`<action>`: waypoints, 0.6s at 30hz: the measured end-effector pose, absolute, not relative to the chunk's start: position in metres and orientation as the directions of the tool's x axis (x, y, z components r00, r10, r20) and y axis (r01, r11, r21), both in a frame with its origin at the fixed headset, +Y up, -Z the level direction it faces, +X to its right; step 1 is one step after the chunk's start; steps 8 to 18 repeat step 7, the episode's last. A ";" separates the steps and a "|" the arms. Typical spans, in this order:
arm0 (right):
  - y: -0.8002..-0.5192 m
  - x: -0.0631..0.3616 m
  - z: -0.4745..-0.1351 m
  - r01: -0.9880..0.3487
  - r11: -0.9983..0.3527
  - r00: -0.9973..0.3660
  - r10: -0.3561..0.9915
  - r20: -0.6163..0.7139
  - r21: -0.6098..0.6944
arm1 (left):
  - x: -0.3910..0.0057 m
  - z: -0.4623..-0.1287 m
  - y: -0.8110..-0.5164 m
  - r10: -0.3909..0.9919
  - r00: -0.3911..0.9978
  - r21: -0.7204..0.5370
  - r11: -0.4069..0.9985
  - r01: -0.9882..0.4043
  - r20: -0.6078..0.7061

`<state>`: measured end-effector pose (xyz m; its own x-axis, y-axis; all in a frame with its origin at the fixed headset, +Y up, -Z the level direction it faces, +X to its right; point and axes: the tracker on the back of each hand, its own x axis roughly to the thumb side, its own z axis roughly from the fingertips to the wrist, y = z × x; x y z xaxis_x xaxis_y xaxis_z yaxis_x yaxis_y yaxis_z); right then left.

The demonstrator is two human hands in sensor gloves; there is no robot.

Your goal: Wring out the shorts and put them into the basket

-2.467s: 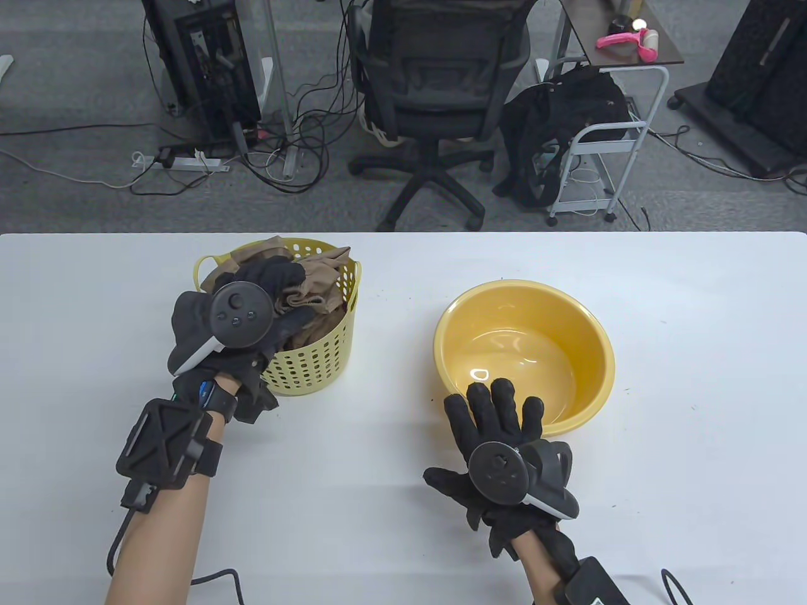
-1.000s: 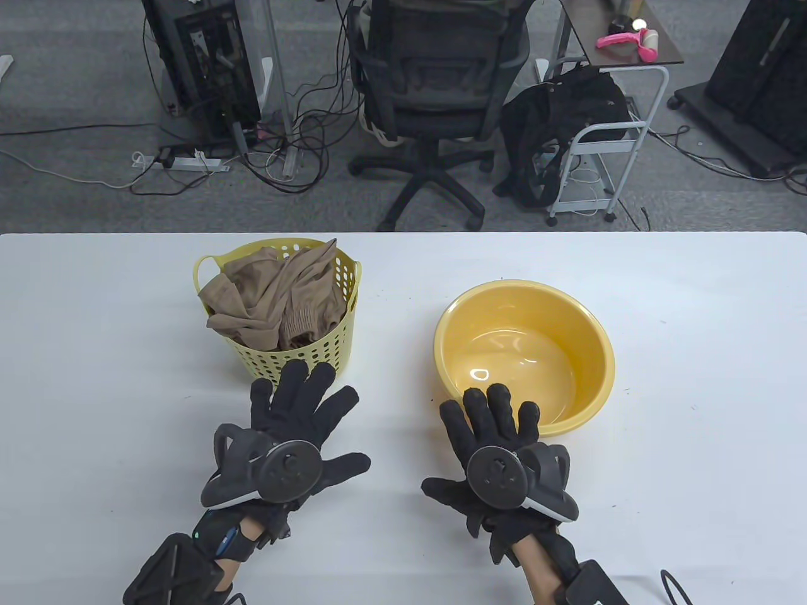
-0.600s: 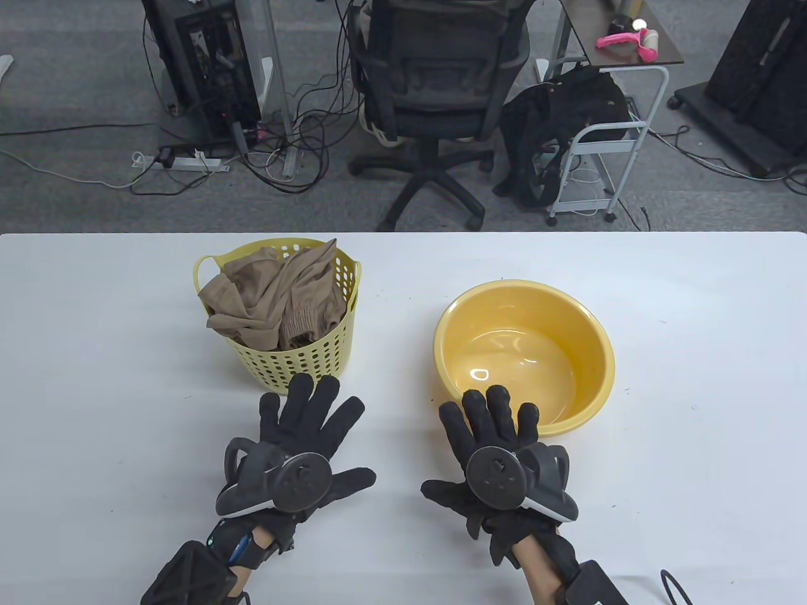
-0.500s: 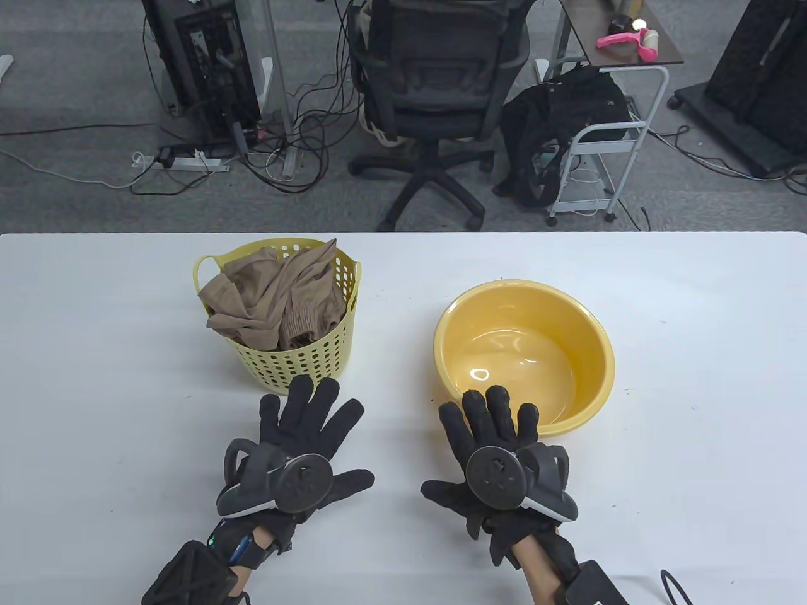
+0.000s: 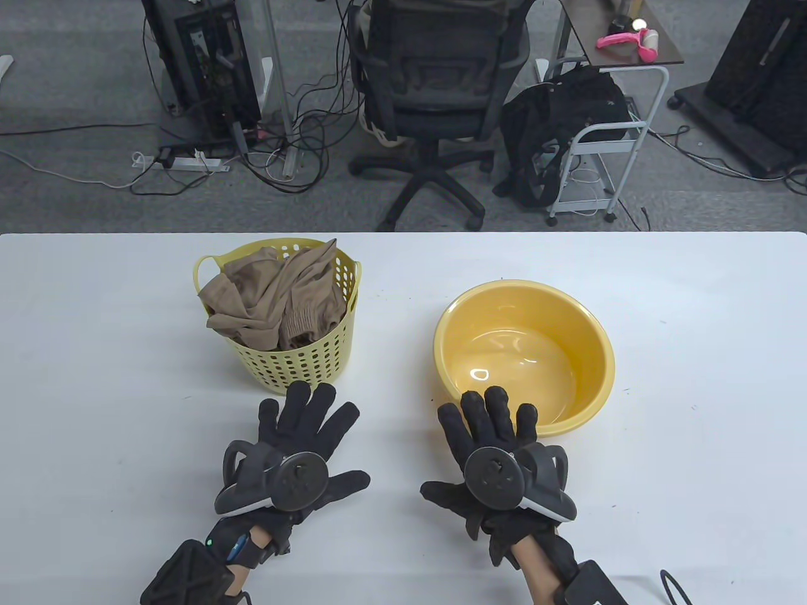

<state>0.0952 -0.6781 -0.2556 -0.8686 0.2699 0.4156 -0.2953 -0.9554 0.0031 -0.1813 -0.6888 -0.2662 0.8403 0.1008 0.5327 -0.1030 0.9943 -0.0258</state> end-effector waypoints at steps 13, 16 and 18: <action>-0.677 0.093 -0.253 -0.291 -0.957 -0.867 0.261 0.425 -0.005 | -0.181 -0.265 -0.689 0.094 0.840 -0.027 0.995 -0.095 0.535; -0.677 0.093 -0.253 -0.291 -0.957 -0.867 0.261 0.425 -0.005 | -0.181 -0.265 -0.689 0.094 0.840 -0.027 0.995 -0.095 0.535; -0.677 0.093 -0.253 -0.291 -0.957 -0.867 0.261 0.425 -0.005 | -0.181 -0.265 -0.689 0.094 0.840 -0.027 0.995 -0.095 0.535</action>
